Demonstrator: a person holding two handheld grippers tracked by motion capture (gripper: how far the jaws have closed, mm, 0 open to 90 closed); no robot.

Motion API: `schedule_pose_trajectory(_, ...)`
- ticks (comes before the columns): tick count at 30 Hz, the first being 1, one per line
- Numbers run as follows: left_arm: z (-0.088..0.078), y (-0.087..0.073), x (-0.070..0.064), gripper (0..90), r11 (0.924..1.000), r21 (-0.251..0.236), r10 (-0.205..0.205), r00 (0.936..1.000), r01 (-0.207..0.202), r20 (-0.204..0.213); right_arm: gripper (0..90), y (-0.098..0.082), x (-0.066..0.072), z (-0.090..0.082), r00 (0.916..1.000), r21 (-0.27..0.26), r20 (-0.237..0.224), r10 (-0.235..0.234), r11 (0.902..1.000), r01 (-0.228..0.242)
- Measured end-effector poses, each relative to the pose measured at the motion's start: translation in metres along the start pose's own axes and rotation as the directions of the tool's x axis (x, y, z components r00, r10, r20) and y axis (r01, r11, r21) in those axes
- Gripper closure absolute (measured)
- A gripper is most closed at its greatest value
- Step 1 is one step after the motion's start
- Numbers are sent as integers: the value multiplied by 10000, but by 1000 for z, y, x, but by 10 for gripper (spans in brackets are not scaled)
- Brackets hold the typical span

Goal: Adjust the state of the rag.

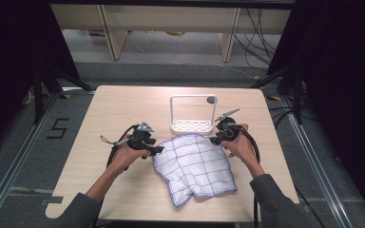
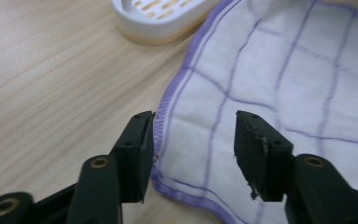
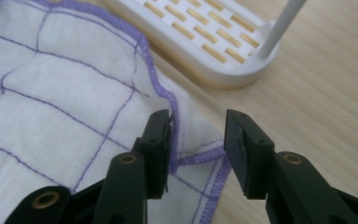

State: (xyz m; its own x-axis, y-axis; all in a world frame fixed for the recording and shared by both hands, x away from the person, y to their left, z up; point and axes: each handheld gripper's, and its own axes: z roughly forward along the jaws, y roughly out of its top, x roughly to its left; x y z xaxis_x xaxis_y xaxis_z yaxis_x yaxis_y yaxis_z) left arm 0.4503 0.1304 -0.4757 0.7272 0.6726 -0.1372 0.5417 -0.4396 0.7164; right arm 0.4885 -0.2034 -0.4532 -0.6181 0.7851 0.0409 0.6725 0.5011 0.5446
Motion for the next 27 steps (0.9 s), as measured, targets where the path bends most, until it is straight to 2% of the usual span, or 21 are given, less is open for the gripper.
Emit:
schedule_pose_trajectory(2, -7, -2, -6, 447, 9999, -84, 103, 9998, -101, 175, 586, -2, 0, -4, 9999, -103, 17, 124, 9999, -124)
schedule_pose_trajectory(3, -20, -9, -21, 446, 9991, -253, 365, 9985, -355, 396, 568, -9, 0, -18, 9999, -442, -142, -56, 9990, 50)
schedule_pose_trajectory(4, -25, -13, -29, 443, 9985, -218, 513, 9966, -500, 641, 558, -13, 1, -25, 9998, -607, -159, -139, 9981, 129)
schedule_pose_trajectory(5, -29, -18, -38, 443, 9983, -359, 478, 9952, -449, 850, 546, -19, 4, -30, 9998, -934, -196, -51, 9956, 33)
schedule_pose_trajectory(6, -34, -24, -46, 443, 9978, -373, 585, 9925, -547, 1077, 534, -25, 6, -38, 9996, -757, -199, -218, 9969, 202)
schedule_pose_trajectory(7, -37, -30, -53, 444, 9975, -421, 613, 9883, -559, 1397, 529, -31, 12, -45, 9996, -754, -231, -149, 9971, 131)
schedule_pose_trajectory(9, -43, -41, -67, 455, 9982, -559, 297, 9823, -197, 1847, 525, -45, 19, -54, 9976, -908, -110, -678, 9936, 665)
schedule_pose_trajectory(10, -44, -47, -74, 461, 9979, -640, 216, 9782, -85, 2067, 524, -53, 25, -59, 9980, -864, -265, -567, 9948, 542)
schedule_pose_trajectory(11, -45, -52, -81, 467, 9980, -635, 195, 9754, -56, 2194, 524, -60, 28, -64, 9959, -812, -437, -790, 9939, 753)
schedule_pose_trajectory(12, -45, -57, -86, 468, 9980, -617, 285, 9735, -149, 2267, 520, -67, 33, -65, 9954, -950, -494, -825, 9925, 775)
schedule_pose_trajectory(13, -44, -61, -91, 469, 9978, -658, 236, 9721, -84, 2333, 515, -74, 39, -67, 9960, -927, -554, -698, 9936, 645)
schedule_pose_trajectory(14, -42, -64, -95, 472, 9973, -722, 316, 9693, -144, 2439, 515, -80, 42, -70, 9945, -793, -666, -809, 9940, 755)
schedule_pose_trajectory(16, -40, -68, -106, 474, 9981, -522, 448, 9679, -328, 2474, 510, -93, 50, -70, 9949, -910, -796, -613, 9944, 540)
schedule_pose_trajectory(17, -39, -69, -110, 473, 9976, -447, 620, 9681, -526, 2428, 508, -98, 52, -68, 9940, -1011, -719, -821, 9921, 746)
schedule_pose_trajectory(18, -38, -70, -115, 471, 9973, -401, 687, 9687, -609, 2384, 508, -103, 56, -71, 9948, -801, -823, -599, 9954, 533)
schedule_pose_trajectory(20, -37, -70, -118, 466, 9963, -401, 829, 9668, -754, 2419, 505, -111, 58, -68, 9924, -1230, -788, -944, 9888, 842)
schedule_pose_trajectory(21, -35, -70, -124, 464, 9951, -466, 957, 9648, -869, 2449, 505, -115, 60, -69, 9944, -1116, -775, -720, 9917, 631)
schedule_pose_trajectory(22, -35, -70, -124, 463, 9951, -466, 957, 9648, -869, 2449, 505, -115, 60, -69, 9944, -1116, -775, -720, 9917, 631)
schedule_pose_trajectory(23, -33, -69, -128, 462, 9951, -445, 965, 9655, -883, 2421, 505, -122, 59, -70, 9924, -1221, -727, -990, 9885, 897)
schedule_pose_trajectory(26, -30, -68, -131, 461, 9945, -427, 1032, 9650, -957, 2411, 502, -129, 62, -70, 9955, -1310, -838, -432, 9909, 320)
schedule_pose_trajectory(27, -29, -67, -133, 461, 9934, -385, 1138, 9670, -1079, 2281, 502, -134, 61, -69, 9958, -1386, -751, -523, 9895, 416)
